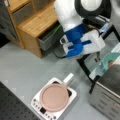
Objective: Open the microwave oven door. Pull out the microwave oven tray. Pick up the bowl. Place the bowl on the microwave tray.
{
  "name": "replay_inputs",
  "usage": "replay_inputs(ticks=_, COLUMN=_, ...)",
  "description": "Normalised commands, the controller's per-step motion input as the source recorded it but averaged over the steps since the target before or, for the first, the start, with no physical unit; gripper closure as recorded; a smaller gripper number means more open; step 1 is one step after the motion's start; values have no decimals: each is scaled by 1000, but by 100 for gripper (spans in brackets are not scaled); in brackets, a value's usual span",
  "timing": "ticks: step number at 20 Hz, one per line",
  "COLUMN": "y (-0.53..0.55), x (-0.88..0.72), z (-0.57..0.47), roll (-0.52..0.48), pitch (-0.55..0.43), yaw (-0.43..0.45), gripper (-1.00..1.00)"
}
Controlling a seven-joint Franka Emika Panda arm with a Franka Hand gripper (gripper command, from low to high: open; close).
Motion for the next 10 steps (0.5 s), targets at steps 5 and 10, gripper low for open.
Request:
replay_inputs(ticks=5, y=128, x=1, z=193, roll=-38, pitch=42, yaw=28, gripper=-100)
replay_inputs(ticks=10, y=142, x=3, z=156, roll=-16, pitch=57, yaw=19, gripper=-100)
